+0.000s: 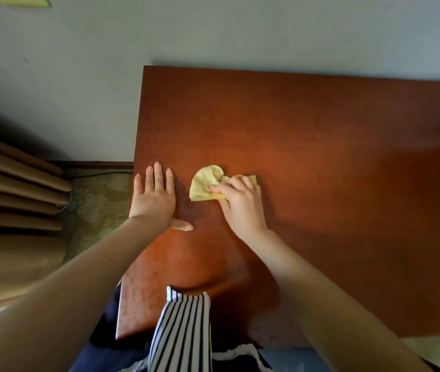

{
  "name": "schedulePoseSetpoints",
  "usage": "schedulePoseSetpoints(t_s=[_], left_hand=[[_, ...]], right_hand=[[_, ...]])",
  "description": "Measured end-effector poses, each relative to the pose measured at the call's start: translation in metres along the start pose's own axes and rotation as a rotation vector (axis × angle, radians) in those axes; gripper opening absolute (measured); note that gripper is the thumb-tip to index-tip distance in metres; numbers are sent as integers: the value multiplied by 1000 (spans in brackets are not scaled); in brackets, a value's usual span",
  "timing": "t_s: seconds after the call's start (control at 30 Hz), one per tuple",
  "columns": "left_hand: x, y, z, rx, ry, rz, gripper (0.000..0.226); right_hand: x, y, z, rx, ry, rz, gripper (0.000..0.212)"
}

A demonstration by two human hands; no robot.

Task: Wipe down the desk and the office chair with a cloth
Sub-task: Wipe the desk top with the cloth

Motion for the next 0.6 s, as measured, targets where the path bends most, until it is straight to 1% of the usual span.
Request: schedulePoseSetpoints(t_s=[0.1,0.17,0.3,0.4,0.47,0.6], left_hand=[[2,-9,3,-53,7,-23,135],[1,-15,8,-100,16,-48,135],[2,-20,25,-94,66,-40,138],[2,-18,40,-62,108,-31,141],[2,-16,46,-56,109,-37,143],[-2,-15,49,-58,102,-23,147]], right_hand=[[42,-19,4,-13,-84,-3,31],[68,-29,9,-50,-137,-33,31],[109,-52,26,-127,-302,-168,35],[116,-70,46,-101,-437,-287,38],[104,-77,59,-84,-448,-285,36],[63,-80,85,-69,-357,-193,36]])
Point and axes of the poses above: each hand's wrist, its own x-axis away from the middle knuckle, its own y-axis out of the palm, z = x × y, the point moved 5 cm from there along -x, towards the middle knuckle, and after that the axes turned 10 degrees about z, right-handed, at the moved point
